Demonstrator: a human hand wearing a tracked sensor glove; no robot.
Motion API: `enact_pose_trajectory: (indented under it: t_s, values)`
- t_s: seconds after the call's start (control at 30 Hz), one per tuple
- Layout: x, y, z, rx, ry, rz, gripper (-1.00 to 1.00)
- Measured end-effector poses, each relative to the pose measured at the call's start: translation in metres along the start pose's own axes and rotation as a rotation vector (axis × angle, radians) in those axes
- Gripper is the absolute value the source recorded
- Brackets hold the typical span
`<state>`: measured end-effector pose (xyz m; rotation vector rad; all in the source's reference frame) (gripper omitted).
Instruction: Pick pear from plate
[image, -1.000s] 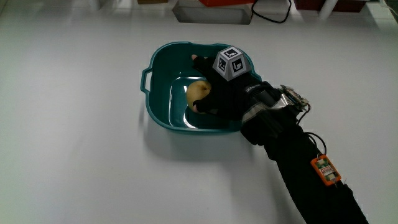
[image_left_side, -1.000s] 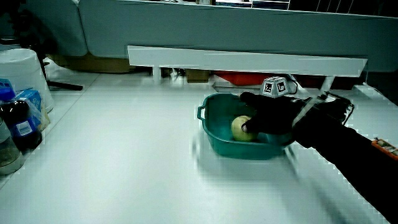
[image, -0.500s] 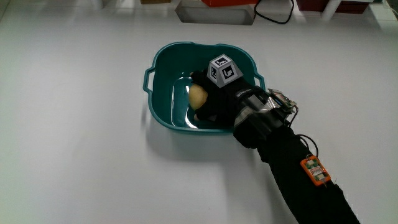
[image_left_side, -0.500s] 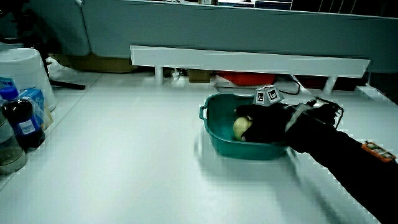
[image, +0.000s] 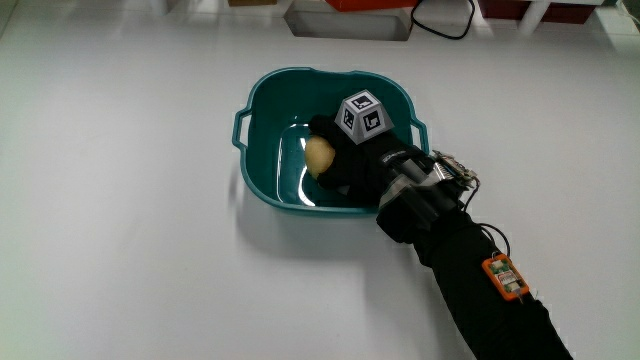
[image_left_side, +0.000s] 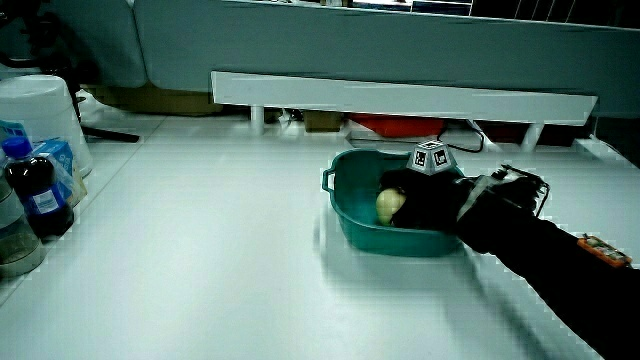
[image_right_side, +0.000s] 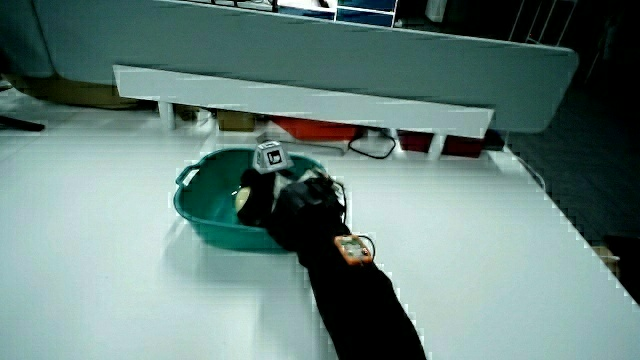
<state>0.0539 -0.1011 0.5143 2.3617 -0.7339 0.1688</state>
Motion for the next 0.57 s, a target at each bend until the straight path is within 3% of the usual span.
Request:
enact_pose_trajectory:
  t_s: [0.17,0.37,0.47,0.57]
  values:
    - [-0.002,-0.018,0.016,0.032,-0.015,0.046,1.0]
    - [-0.021,-0.048,0.039,0.099,-0.052,0.121,1.0]
    - [-0.029,-0.064,0.044,0.133,-0.03,0.198,1.0]
    - [-0.041,-0.081,0.049,0.178,-0.045,0.257,1.0]
